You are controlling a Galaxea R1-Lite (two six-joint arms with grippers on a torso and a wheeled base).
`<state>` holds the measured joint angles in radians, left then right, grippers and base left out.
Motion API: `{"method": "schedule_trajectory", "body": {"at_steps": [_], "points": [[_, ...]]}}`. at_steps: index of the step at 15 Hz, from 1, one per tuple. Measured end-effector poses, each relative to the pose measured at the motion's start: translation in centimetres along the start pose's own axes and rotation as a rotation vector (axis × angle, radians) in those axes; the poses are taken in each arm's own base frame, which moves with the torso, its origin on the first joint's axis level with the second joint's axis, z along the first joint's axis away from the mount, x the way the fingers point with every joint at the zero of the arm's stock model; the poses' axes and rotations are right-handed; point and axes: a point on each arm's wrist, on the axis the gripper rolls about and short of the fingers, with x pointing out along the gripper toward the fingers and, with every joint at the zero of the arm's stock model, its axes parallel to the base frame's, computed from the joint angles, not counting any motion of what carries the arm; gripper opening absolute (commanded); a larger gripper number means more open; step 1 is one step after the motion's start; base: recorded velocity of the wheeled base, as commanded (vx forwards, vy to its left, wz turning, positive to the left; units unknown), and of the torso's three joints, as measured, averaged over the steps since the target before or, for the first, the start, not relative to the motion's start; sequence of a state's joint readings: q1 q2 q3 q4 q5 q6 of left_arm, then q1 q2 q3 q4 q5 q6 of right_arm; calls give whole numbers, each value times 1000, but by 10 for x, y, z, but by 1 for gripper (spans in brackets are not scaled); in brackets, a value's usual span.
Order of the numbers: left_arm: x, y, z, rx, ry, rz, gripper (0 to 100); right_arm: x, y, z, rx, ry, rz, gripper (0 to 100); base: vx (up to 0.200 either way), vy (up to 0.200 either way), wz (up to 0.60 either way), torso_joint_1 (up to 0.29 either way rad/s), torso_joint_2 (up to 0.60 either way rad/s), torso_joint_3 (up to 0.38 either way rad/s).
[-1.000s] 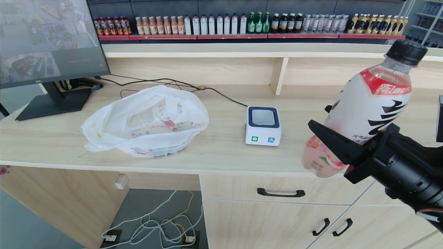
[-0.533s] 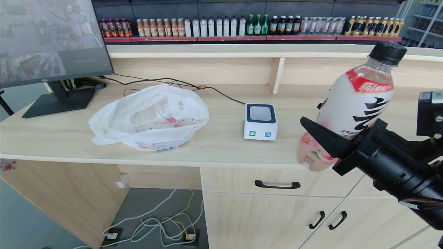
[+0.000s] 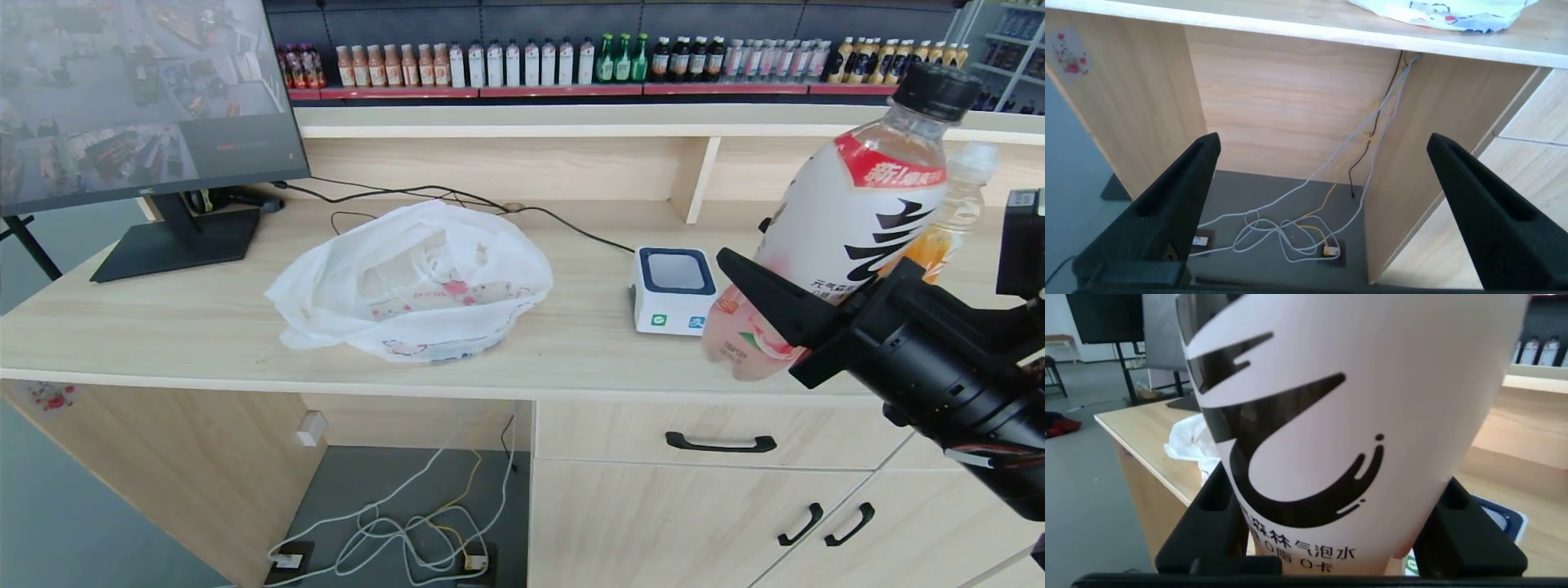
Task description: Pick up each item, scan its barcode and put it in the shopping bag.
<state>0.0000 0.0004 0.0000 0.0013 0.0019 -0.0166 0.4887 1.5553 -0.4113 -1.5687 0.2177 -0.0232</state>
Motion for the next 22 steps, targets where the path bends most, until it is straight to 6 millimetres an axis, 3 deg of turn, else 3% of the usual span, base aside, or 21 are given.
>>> {"method": "schedule_trajectory", "body": {"at_steps": [10,16,19,22], "points": [[0,0,0,3,-1,0,100,6,-1,-2,0,-5,3,0,0,200,0,2,3,0],[0,0,0,8,-1,-1,100,17,-2,-9,-4,1,12,0,0,0,0,0,0,0],[0,0,0,8,-1,-1,100,33,2,-13,-9,-18,47,0,0,0,0,0,0,0],[0,0,0,8,-1,-1,100,67,8,-8,-2,-111,83,0,0,0,0,0,0,0]]}}
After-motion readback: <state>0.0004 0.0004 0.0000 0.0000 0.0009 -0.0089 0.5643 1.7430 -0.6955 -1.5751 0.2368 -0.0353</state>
